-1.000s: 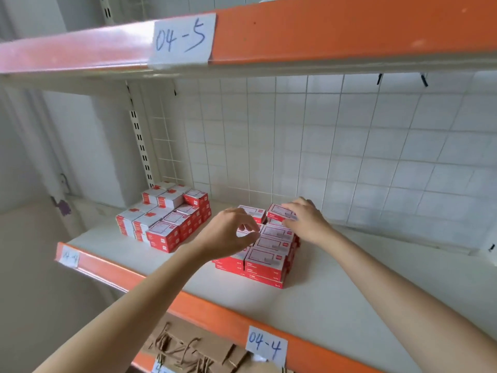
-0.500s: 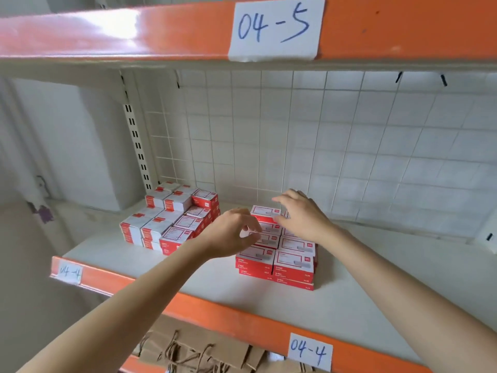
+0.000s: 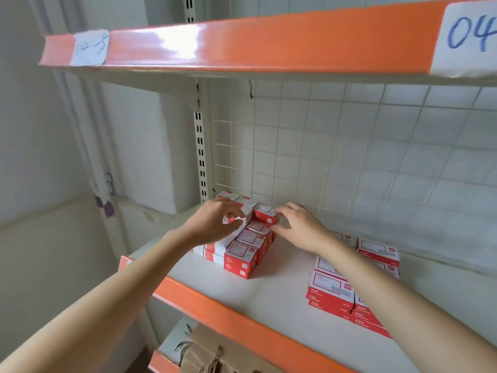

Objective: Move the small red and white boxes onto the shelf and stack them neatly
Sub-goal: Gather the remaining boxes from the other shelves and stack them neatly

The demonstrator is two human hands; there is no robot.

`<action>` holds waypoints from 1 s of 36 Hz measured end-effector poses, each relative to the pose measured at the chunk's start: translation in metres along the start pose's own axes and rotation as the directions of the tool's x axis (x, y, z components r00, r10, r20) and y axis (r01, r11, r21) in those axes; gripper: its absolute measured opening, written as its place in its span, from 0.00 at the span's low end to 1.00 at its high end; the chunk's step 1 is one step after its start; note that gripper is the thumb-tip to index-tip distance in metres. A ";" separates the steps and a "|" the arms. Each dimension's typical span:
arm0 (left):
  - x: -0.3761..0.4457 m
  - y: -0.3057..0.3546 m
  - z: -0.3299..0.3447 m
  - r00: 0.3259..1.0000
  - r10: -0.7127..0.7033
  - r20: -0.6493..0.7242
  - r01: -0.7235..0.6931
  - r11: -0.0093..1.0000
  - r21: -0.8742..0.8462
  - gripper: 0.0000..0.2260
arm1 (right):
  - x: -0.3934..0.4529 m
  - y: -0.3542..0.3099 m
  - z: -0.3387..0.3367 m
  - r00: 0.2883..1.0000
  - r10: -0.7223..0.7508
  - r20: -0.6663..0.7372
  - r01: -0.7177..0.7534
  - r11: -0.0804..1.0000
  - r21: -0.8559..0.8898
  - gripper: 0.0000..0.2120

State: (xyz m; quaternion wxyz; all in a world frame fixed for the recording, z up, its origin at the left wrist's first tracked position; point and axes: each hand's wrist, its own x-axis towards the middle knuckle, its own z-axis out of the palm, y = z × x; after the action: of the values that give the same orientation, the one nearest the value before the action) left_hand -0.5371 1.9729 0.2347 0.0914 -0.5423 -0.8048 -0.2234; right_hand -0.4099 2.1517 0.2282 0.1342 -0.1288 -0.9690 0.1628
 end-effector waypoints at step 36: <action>0.108 -0.114 0.007 0.796 0.121 0.593 0.136 0.919 -0.371 0.17 | 0.075 -0.024 0.016 0.863 0.441 0.245 -0.499 0.819 0.283 0.26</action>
State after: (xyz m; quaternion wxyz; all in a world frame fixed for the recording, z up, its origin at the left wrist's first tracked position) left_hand -0.6836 2.0302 0.2411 -0.2825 -0.5887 -0.7315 -0.1963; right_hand -0.4899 2.1468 0.2382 0.0275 -0.3255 -0.8721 0.3643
